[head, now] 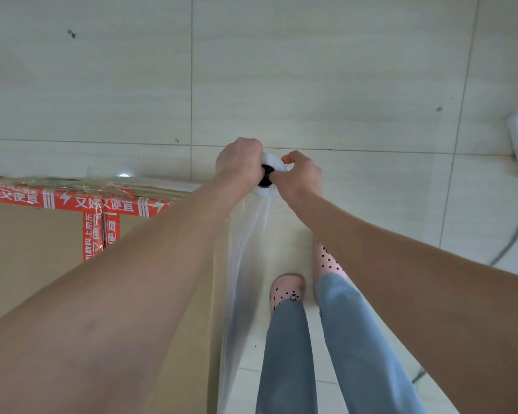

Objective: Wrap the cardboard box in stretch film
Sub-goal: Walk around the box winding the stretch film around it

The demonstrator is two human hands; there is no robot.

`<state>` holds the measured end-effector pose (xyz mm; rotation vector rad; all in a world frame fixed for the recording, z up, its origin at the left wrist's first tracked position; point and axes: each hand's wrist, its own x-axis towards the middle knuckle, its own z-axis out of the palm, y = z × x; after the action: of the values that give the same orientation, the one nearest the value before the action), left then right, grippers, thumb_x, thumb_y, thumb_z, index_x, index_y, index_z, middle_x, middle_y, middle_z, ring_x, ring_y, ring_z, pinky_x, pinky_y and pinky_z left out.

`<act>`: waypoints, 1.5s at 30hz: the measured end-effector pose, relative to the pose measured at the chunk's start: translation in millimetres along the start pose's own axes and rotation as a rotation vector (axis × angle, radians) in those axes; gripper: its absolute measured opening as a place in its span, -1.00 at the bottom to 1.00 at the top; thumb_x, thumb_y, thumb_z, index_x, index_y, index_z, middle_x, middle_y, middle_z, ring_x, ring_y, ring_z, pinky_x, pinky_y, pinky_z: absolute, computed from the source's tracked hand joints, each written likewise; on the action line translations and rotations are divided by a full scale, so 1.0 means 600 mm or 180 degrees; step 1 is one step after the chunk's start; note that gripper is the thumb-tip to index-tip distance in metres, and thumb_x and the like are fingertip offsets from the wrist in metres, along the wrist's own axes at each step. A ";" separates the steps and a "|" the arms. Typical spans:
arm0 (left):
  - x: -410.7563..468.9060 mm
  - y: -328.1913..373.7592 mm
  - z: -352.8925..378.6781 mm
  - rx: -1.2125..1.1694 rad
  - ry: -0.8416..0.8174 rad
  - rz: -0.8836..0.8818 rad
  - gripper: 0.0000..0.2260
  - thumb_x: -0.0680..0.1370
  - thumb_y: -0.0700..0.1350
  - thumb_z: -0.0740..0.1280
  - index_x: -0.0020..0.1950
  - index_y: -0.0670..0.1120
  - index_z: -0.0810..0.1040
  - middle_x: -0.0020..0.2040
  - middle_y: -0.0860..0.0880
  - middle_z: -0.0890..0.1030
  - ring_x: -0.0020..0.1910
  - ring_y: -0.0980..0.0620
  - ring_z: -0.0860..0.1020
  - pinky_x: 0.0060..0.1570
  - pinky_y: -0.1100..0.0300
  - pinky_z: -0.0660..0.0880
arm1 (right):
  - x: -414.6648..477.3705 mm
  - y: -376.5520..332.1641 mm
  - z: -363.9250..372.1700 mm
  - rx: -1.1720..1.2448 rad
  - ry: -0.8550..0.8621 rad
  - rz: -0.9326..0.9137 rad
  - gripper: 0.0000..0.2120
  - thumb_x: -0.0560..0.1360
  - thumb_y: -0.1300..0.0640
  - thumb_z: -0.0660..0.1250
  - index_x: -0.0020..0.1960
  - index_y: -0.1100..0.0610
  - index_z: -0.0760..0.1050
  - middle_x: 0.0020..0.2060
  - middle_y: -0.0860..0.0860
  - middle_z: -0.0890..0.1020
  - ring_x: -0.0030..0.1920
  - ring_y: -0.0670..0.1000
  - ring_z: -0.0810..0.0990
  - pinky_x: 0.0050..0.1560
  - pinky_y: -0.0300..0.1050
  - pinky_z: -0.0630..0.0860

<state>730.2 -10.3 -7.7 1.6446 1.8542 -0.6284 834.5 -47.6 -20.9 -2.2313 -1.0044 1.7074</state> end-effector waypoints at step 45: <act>0.034 -0.163 -0.051 -0.1623 0.0061 -0.1275 -0.78 0.47 -0.14 0.35 0.05 -0.19 0.46 -0.01 -0.14 0.58 -0.05 -0.12 0.54 -0.28 0.13 0.35 | 0.033 -0.167 0.101 -0.1165 -0.0430 -0.0223 -0.60 0.45 0.12 0.34 0.27 0.07 0.38 -0.01 0.02 0.53 -0.06 0.08 0.51 -0.18 -0.16 0.38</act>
<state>628.2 12.8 -2.5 0.9655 2.1530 -0.2560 741.2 24.7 -6.9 -2.2733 -1.5166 1.7836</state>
